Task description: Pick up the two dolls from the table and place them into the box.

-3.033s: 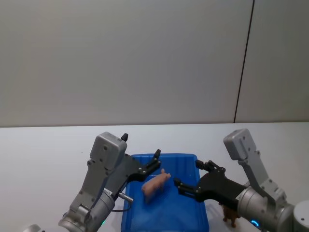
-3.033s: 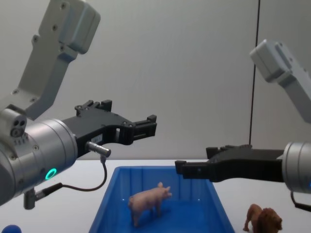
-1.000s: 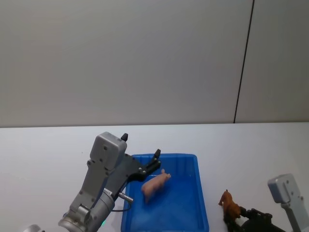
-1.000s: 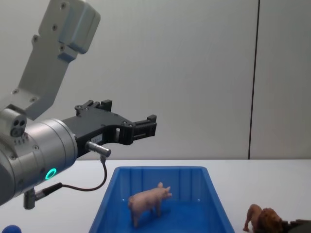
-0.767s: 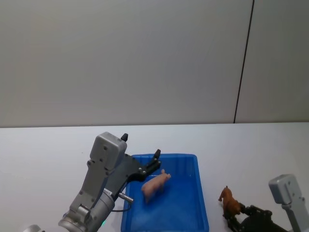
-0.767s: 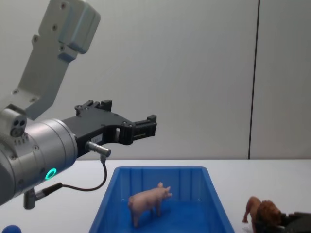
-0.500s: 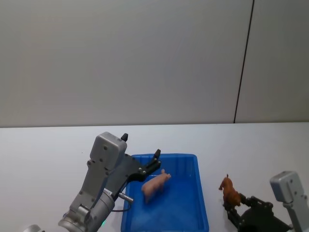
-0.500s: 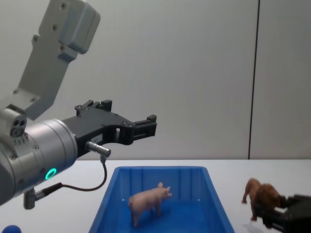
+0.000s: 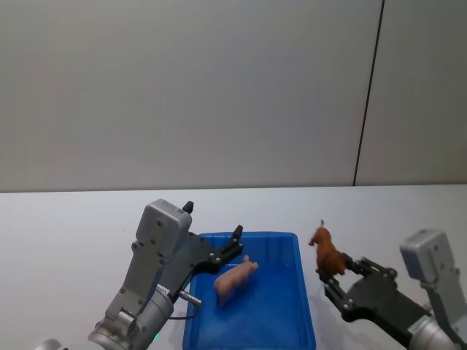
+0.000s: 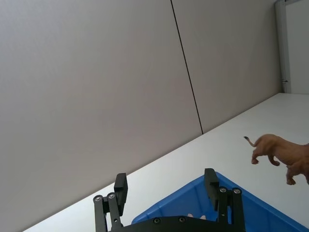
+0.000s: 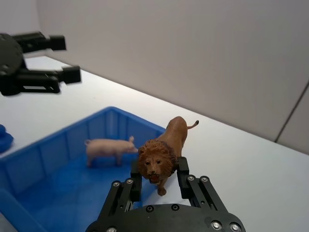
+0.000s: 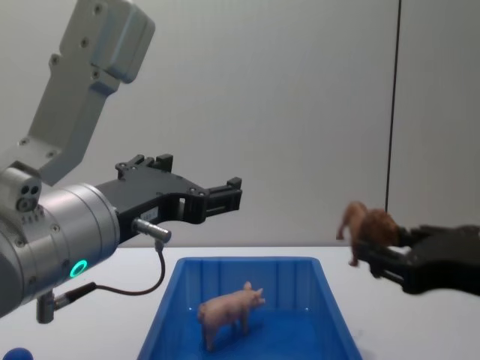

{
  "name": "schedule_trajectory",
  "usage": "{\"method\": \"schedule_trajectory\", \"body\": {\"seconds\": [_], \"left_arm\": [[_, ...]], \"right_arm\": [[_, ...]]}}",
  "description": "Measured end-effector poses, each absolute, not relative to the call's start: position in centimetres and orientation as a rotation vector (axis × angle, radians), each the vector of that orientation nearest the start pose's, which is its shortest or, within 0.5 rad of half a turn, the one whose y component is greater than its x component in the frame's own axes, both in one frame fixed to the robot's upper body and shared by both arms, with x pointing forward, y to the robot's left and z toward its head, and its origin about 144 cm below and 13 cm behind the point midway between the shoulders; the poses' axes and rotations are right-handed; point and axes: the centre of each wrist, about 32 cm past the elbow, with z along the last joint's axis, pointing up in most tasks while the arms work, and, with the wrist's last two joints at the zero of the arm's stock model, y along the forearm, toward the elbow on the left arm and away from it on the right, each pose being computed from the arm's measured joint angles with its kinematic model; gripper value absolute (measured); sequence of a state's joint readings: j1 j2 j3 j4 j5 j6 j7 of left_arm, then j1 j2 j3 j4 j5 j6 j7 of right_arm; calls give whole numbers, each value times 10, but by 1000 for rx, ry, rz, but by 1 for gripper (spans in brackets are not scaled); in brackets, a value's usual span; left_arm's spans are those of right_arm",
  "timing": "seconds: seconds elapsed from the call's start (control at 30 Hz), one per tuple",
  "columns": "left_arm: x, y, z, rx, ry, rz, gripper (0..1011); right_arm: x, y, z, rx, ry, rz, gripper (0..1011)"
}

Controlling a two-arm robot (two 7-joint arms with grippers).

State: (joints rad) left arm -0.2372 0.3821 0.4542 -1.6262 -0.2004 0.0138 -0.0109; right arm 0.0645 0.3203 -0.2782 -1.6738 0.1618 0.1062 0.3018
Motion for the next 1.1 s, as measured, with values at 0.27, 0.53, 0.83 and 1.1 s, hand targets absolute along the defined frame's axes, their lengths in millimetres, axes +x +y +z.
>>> {"method": "schedule_trajectory", "body": {"seconds": [0.27, 0.53, 0.83, 1.1], "left_arm": [[492, 198, 1204, 61, -268, 1124, 1001], [492, 198, 1204, 61, -268, 1124, 1001], [492, 198, 1204, 61, -268, 1124, 1002], [492, 198, 1204, 61, -268, 1124, 1001]], "right_arm": [[475, -213, 1194, -131, -69, -918, 418], [489, -197, 1198, -146, 0, -855, 575], [499, -192, 1197, -156, 36, -830, 849], [498, -203, 1195, -158, 24, -846, 1001]]}}
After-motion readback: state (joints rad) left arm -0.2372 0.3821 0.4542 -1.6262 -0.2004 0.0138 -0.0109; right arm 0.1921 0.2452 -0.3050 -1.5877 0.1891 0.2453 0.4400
